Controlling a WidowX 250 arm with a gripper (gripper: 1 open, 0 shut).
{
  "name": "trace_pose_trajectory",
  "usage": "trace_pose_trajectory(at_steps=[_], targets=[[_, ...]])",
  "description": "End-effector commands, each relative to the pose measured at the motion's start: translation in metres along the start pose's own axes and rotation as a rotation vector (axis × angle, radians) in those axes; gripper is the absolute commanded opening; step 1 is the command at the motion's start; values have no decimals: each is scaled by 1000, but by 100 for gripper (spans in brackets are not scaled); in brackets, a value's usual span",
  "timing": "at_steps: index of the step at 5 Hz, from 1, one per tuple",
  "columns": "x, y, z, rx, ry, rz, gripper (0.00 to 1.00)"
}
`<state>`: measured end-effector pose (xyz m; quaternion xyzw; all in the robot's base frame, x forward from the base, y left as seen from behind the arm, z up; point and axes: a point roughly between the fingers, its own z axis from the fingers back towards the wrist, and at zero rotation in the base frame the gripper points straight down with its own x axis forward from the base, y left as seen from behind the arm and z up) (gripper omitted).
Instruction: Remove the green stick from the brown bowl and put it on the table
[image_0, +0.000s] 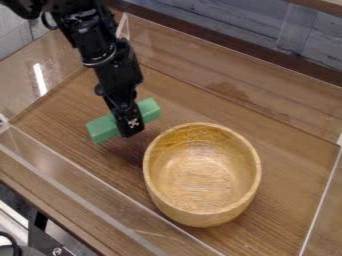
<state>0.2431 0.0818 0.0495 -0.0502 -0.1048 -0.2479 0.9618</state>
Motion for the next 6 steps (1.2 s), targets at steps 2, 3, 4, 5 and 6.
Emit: trace_pose_trajectory(at_steps=[2, 3, 4, 5, 6], targets=[[27, 17, -4, 37, -29, 23, 0], [26, 22, -3, 40, -29, 59, 0], [23, 25, 0, 39, -33, 95, 100], [19, 16, 1, 31, -30, 77, 0], [16, 7, 1, 23, -22, 56, 0]])
